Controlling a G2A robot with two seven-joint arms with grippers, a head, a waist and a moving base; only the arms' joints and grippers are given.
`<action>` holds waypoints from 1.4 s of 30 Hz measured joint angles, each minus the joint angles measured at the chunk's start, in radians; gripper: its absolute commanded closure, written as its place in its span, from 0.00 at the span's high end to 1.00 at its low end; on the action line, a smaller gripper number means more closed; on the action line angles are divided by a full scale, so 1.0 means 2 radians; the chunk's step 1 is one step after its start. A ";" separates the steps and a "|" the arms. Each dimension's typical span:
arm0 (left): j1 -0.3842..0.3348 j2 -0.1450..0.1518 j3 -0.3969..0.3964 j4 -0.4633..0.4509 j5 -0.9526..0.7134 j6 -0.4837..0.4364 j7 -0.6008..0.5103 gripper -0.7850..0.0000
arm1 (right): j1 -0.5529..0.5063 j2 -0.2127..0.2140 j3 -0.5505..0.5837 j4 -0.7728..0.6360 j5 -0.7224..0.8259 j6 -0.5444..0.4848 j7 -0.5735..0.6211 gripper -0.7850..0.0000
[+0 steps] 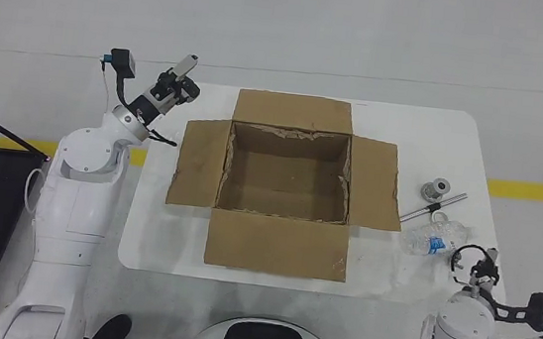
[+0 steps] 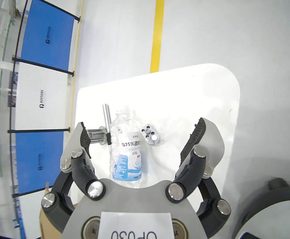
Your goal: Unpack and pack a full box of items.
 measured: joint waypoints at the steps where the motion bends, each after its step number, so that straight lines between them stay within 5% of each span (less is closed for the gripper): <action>1: 0.000 0.000 0.000 0.000 0.000 0.000 0.000 1.00 | 0.003 0.001 0.000 0.003 -0.007 0.004 0.004 0.45; 6: 0.000 0.000 0.000 0.000 0.000 0.000 0.000 1.00 | 0.009 0.011 0.004 0.008 -0.049 0.020 0.085 0.25; 12: 0.000 0.000 0.000 0.000 0.000 0.000 0.000 1.00 | 0.021 0.026 0.021 0.012 -0.110 0.038 0.199 0.22; 25: 0.000 0.000 0.000 0.000 0.000 0.000 0.000 1.00 | 0.060 0.036 0.011 0.054 -0.168 0.061 0.236 0.17; 30: 0.000 0.000 0.000 0.000 0.000 0.000 0.000 1.00 | 0.075 0.039 0.008 0.072 -0.181 0.074 0.240 0.00; 33: 0.000 0.000 0.000 0.000 0.000 0.000 0.000 1.00 | 0.079 0.041 0.010 0.077 -0.184 0.075 0.245 0.00; 42: 0.000 0.000 0.000 0.000 0.000 0.000 0.000 1.00 | 0.042 0.044 0.077 0.049 -0.096 0.023 0.273 0.00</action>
